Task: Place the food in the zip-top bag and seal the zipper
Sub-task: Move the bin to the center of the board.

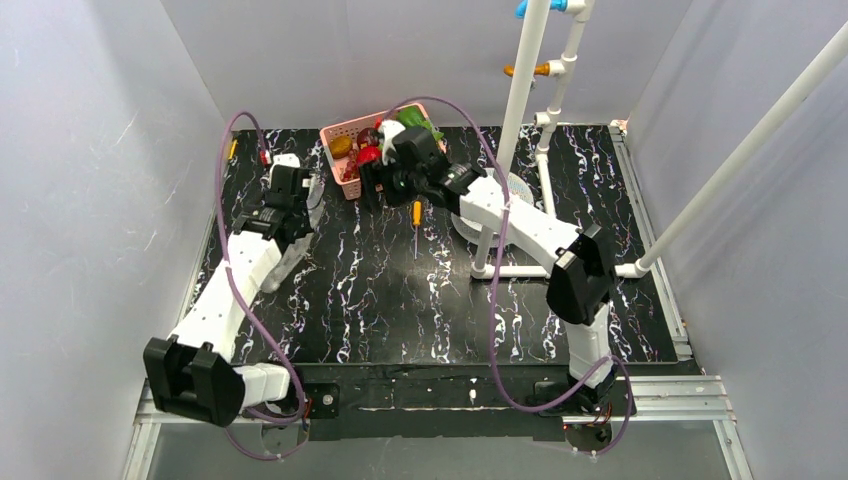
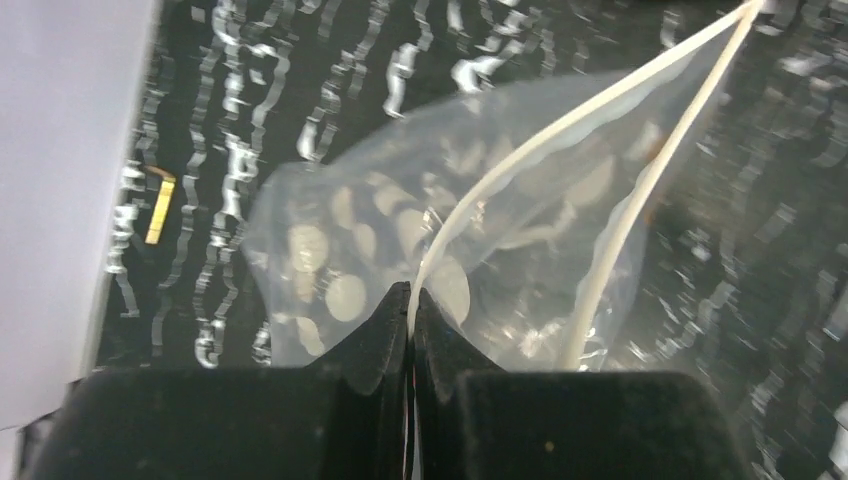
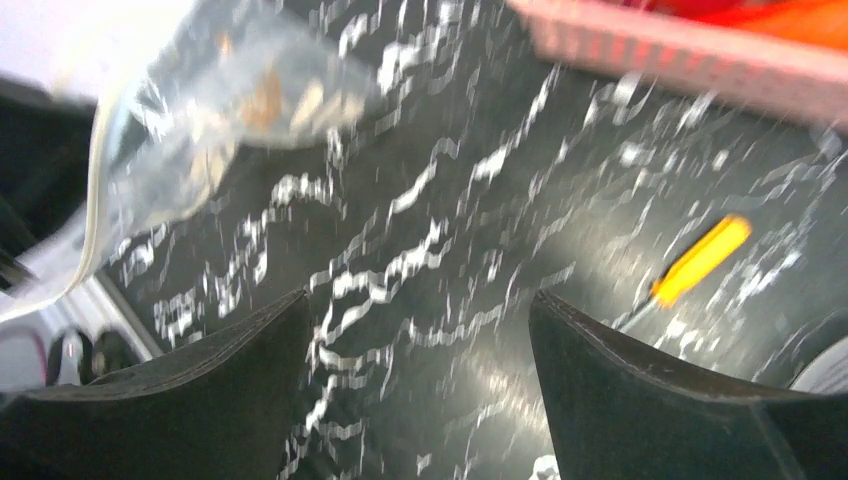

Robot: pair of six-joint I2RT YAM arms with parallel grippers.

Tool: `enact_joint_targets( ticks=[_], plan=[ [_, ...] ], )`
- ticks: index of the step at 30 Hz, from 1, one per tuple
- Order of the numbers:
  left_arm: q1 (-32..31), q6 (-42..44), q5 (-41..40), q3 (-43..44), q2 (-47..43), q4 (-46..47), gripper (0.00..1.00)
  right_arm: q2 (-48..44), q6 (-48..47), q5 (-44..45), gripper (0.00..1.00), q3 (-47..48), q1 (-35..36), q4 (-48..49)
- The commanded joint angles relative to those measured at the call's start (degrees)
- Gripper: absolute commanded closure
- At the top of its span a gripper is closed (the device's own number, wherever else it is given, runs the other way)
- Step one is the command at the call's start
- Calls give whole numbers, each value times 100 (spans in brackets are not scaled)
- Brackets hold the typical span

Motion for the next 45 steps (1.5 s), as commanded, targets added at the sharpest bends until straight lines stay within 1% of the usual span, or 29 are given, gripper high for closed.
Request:
enact_joint_targets(
  ticks=[1,3,6,8,12,15,17,20,21,22,23,25,28,31,34,36,42,45],
  plan=[
    [7,-557,999,-288,-793,-59,100,-834,-65,-453,14,-864,147,496],
    [3,-575,868,-279,-954,-175,100,-779,-65,-175,14,-788,161,301],
    [3,-497,394,3,-1062,-568,100,-504,-65,588,14,-509,167,62],
    [3,-397,32,175,-1120,-799,100,-173,-65,1269,14,-91,161,-131],
    [5,-149,-600,467,-1220,-944,100,622,-65,2169,14,853,153,-254],
    [8,-15,-1214,682,-1102,-996,100,1180,-65,2807,14,1531,153,-123],
    [4,25,-1810,831,-980,-1018,100,1486,-65,3121,14,1829,134,74],
    [10,365,-2509,895,-854,-645,100,1725,-65,3383,14,1864,118,739],
    [9,479,-2659,894,-799,-489,100,1811,-1301,3475,17,1853,114,1006],
    [8,541,-2765,896,-737,-384,100,1899,-1813,3558,22,1869,113,1240],
    [7,557,-2835,893,-650,-316,100,2029,-2017,3612,24,1947,101,1447],
    [6,421,-2836,858,-486,-283,100,2368,-2142,3543,29,2328,33,1556],
    [4,145,-2611,562,-331,-150,100,2949,-2078,3269,29,3086,-96,1498],
    [5,160,-2370,193,-293,198,100,3160,-2040,3005,28,3143,-172,1964],
    [7,136,-2133,-25,-261,434,100,3397,-1821,2580,27,3340,-262,2045],
    [5,87,-1986,-107,-229,492,100,3581,-1452,2460,26,3520,-333,2047],
    [5,49,-1736,-164,-222,546,100,3842,-167,1787,27,3573,-608,1971],
    [5,51,-1696,-188,-228,576,100,3775,343,1417,27,3490,-676,1804]
  ],
)
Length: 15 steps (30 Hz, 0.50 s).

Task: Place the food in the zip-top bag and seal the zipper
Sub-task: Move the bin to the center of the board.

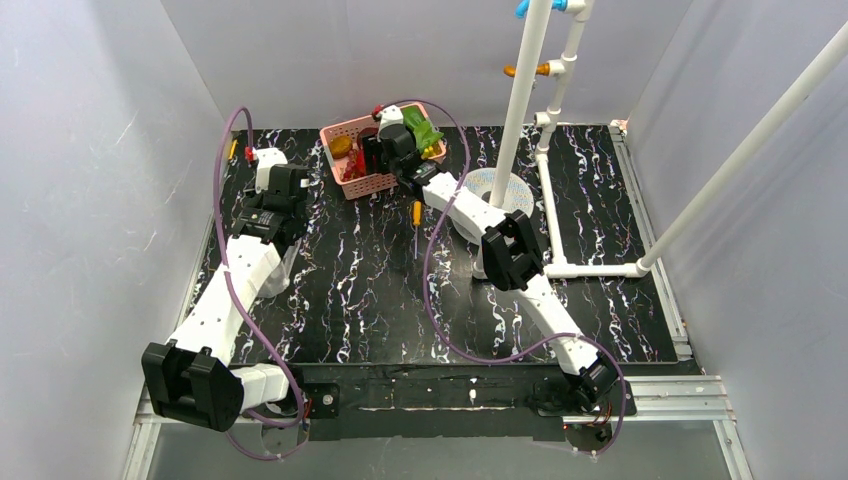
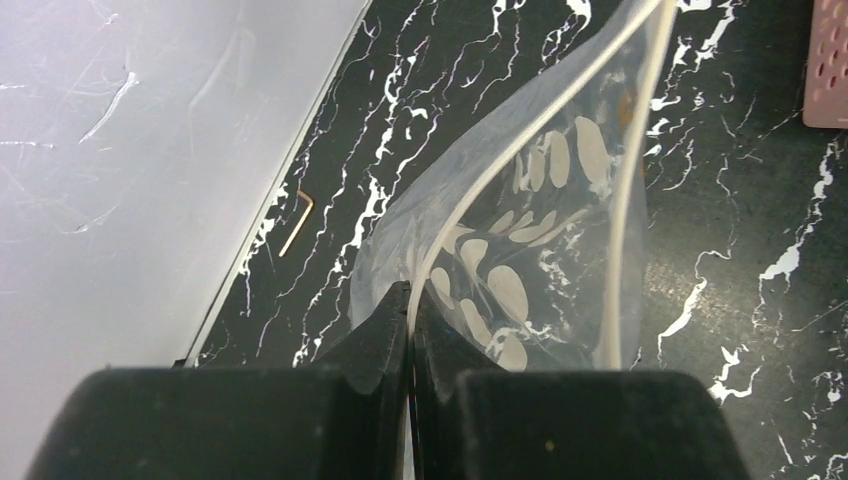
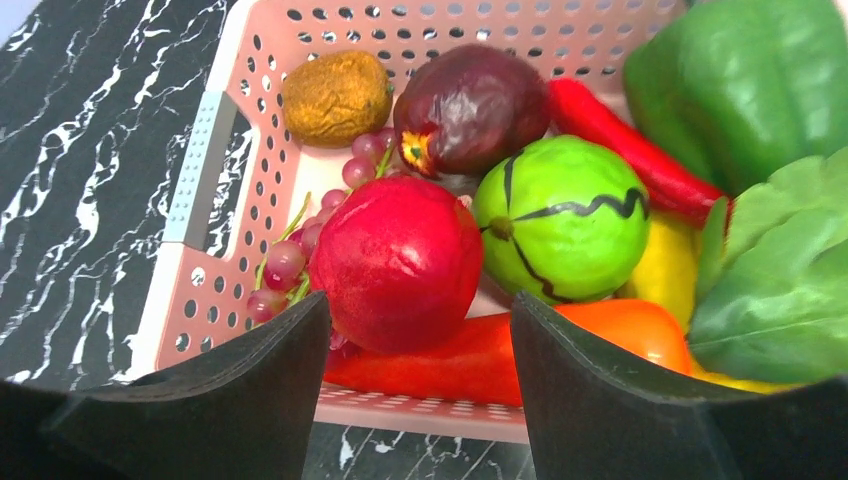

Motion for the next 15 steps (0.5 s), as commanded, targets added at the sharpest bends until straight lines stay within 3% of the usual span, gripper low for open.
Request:
enact_joint_targets(
  ticks=[1,8,15],
  plan=[
    [5,-121,90,-59,-82,151,100,-40,1071,-726,27,129,-99,15],
    [5,-122,144,-73,-140,148,100,-192,2045,-1487,26,-332,-84,-526],
    [7,-112,150,-106,-199,145,100,-155,2054,-1743,23,-343,34,-1097]
  ],
)
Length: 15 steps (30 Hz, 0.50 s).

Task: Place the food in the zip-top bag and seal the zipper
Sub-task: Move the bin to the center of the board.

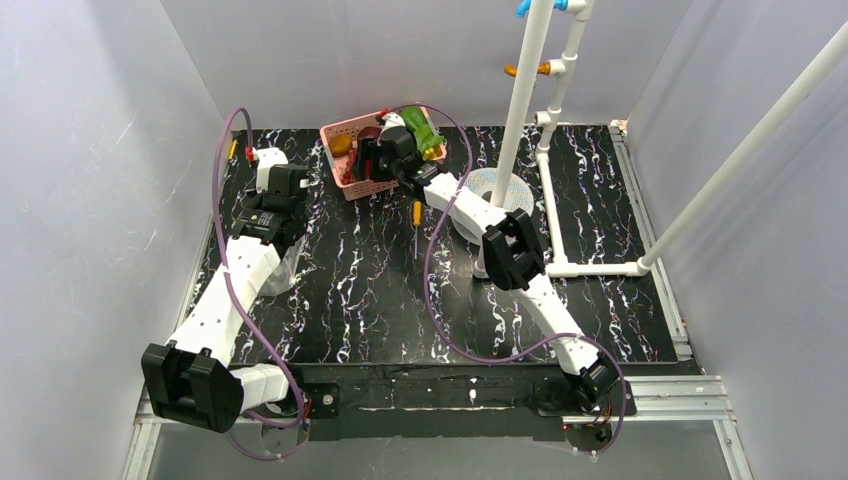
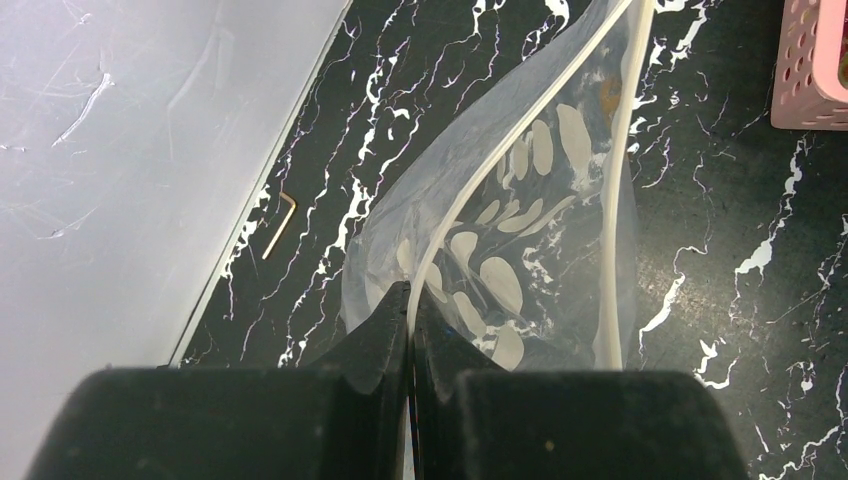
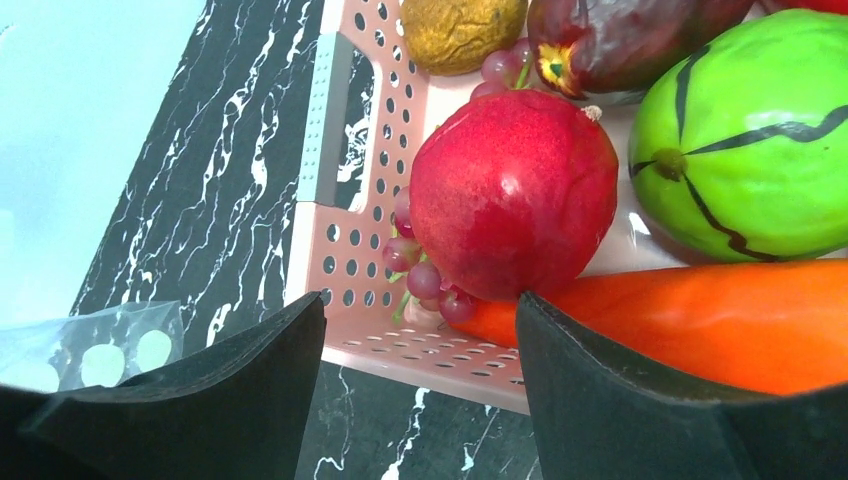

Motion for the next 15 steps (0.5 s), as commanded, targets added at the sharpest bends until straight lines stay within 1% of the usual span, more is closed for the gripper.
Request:
enact_joint_targets(
  ticks=[1,4,9,13,15],
  plan=[
    [7,-66,-59,-77,-175,55,100,-194,213,-349,23,-246,106,-939],
    [4,-63,-53,-65,-178,56,100,-368,48,-340,21,-492,210,-1058],
    [8,-63,-17,-71,-201,59,100,-325,-332,-433,21,-339,296,-1689],
    [11,-63,-8,-75,-211,56,100,-699,-697,-390,16,-894,317,-1390],
    [12,-68,13,-76,-205,56,100,-744,-873,-405,16,-768,322,-1501]
  ],
)
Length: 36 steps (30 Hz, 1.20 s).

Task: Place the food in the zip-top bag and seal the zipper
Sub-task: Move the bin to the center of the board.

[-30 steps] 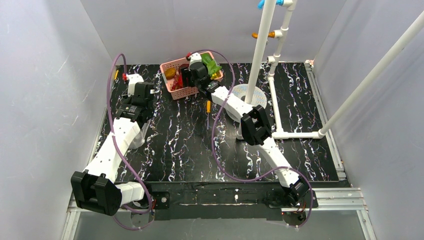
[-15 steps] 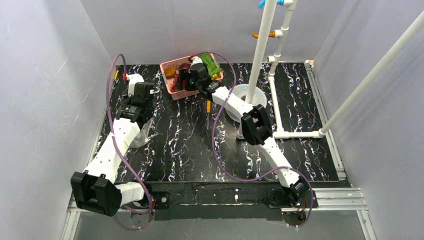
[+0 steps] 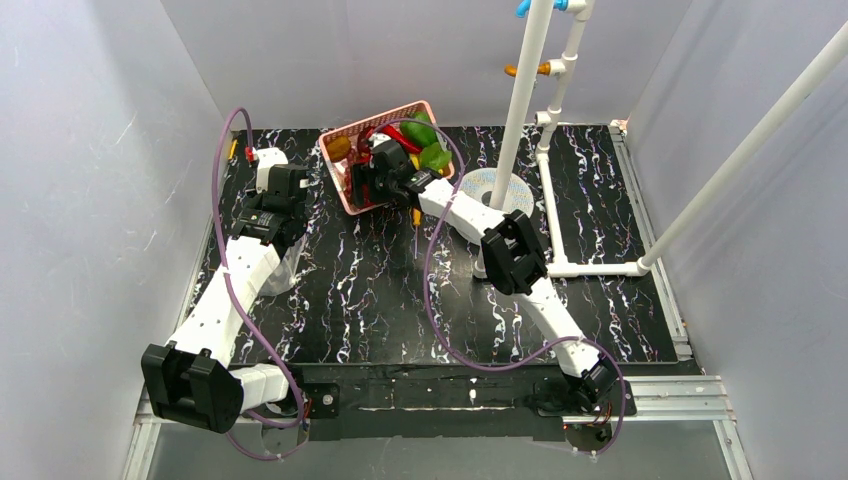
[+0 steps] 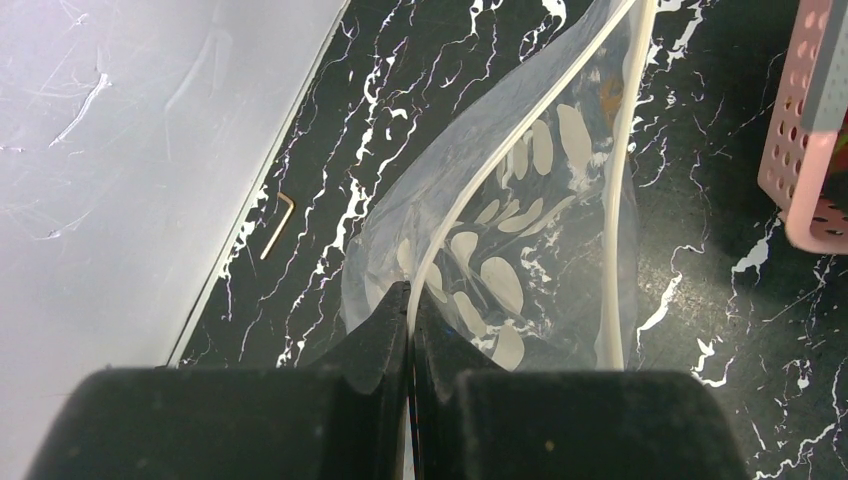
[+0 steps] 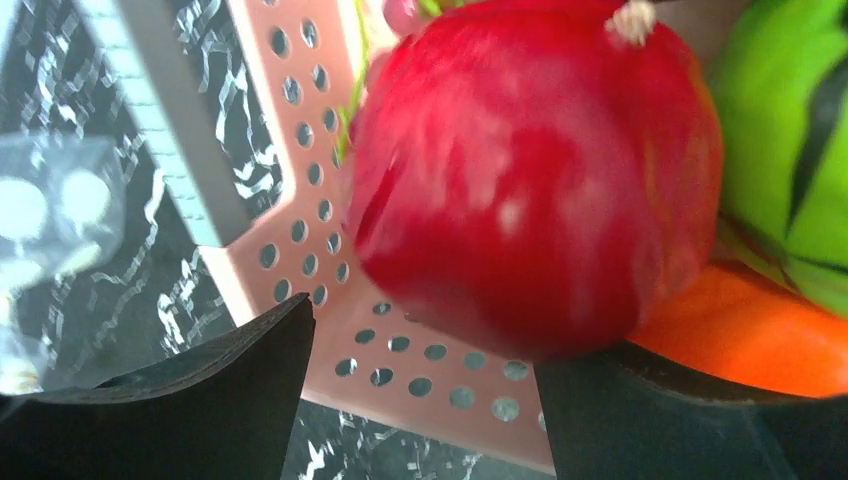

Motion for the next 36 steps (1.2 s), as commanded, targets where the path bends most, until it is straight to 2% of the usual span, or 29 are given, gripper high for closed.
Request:
enact_joint_targets(
  ticks=[1,7,13,18,24,27,29,32,36],
  plan=[
    [12,-66,-6,-72,-183,56,100,-328,-458,-191,16,-43,59,-764],
    [15,-63,33,-34,-131,46,100,-716,-991,-439,12,-675,263,-742],
    [14,-64,27,-83,-211,54,100,-668,-1255,58,9,-151,292,-908],
    [14,-46,17,-65,-149,36,100,-633,-1207,-487,9,133,336,-994],
    [13,-46,0,-76,-206,29,100,-691,-1224,-755,10,-166,544,-1191],
    [14,-44,2,-76,-215,36,100,-916,-1371,-906,10,-608,614,-1188],
    [13,-37,19,-71,-216,26,100,-1112,-1629,-1145,10,-913,674,-1189],
    [17,-46,38,-68,-225,27,100,-1368,-2180,-1041,9,-1373,805,-1146],
    [15,-36,-19,-90,-243,43,100,-1568,-2766,-842,15,-1548,968,-1422]
  ],
)
